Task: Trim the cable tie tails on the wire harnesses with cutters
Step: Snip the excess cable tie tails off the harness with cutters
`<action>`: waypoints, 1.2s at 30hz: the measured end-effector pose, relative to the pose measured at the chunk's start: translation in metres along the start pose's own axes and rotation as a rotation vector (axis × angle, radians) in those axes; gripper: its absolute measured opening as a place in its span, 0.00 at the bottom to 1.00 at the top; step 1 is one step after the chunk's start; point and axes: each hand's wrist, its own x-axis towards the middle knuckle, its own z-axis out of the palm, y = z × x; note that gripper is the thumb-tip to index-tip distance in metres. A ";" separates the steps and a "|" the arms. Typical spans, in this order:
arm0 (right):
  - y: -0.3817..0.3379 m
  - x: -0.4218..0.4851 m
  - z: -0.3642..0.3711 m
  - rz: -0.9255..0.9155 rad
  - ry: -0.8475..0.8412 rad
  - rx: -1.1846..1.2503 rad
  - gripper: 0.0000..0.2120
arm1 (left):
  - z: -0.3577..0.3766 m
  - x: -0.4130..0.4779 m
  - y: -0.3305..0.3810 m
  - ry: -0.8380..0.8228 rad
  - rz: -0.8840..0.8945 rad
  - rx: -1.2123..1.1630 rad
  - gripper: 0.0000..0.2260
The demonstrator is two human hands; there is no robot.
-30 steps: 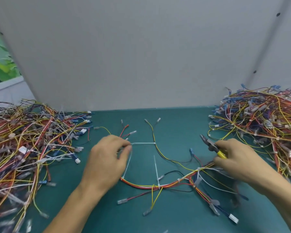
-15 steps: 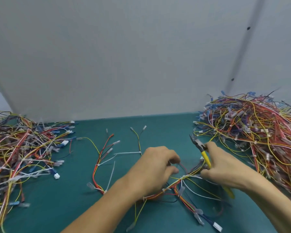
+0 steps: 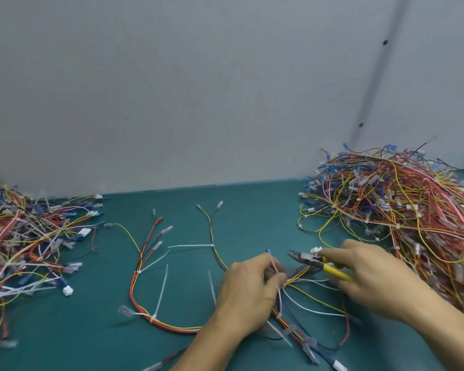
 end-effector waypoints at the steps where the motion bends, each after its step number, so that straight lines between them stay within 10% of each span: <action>1: 0.001 -0.001 -0.001 -0.008 0.001 -0.027 0.13 | -0.002 0.001 -0.001 -0.010 -0.005 -0.020 0.02; 36: -0.001 0.003 0.007 -0.195 -0.083 -0.146 0.08 | -0.005 0.002 0.004 -0.056 -0.031 0.001 0.05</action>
